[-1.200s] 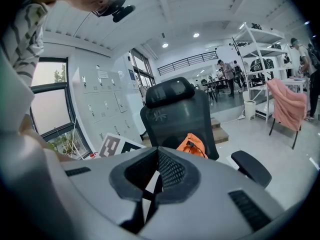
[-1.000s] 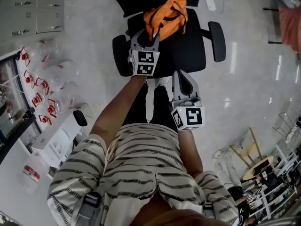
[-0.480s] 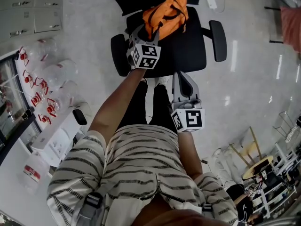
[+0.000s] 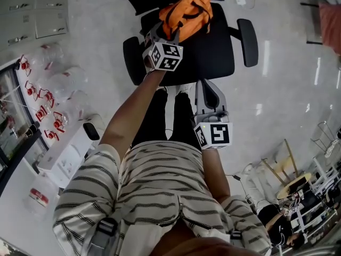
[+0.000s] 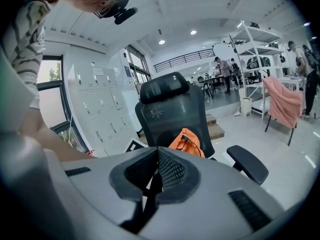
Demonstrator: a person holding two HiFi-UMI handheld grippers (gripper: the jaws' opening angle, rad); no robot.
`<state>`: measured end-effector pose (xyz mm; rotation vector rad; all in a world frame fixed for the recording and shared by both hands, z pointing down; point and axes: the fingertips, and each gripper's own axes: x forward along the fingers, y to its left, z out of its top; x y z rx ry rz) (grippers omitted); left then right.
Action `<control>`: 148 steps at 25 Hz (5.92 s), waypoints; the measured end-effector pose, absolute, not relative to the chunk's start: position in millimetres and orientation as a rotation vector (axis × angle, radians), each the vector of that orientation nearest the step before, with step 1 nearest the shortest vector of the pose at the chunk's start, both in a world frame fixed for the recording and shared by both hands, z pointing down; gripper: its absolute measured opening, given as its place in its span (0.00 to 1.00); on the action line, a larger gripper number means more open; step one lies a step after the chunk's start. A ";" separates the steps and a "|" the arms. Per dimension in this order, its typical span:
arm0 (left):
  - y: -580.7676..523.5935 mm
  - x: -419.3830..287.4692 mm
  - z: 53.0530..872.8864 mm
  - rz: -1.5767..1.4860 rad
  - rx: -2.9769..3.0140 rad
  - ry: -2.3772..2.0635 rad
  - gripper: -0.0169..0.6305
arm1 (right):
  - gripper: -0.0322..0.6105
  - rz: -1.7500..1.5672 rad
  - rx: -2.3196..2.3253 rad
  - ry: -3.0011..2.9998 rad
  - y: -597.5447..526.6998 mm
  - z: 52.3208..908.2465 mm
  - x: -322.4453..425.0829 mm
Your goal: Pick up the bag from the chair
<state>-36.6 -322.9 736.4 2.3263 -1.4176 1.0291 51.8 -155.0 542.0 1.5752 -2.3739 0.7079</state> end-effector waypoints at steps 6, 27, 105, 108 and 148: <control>-332.3 -36.4 752.9 1.093 2.310 -1.398 0.39 | 0.08 0.728 1.581 -2.360 -160.0 547.8 55.4; -363.8 -32.6 774.7 1.142 2.335 -1.331 0.41 | 0.08 0.719 1.616 -2.312 -174.1 555.1 70.6; -320.3 -10.1 626.7 0.604 2.271 -1.425 0.07 | 0.08 0.650 1.671 -2.383 -151.8 506.2 80.3; -314.4 -7.2 623.9 0.593 2.272 -1.422 0.07 | 0.08 0.639 1.683 -2.382 -149.6 501.8 83.2; -272.0 -26.0 523.0 0.433 2.321 -1.399 0.07 | 0.08 0.539 1.721 -2.452 -160.3 447.8 80.1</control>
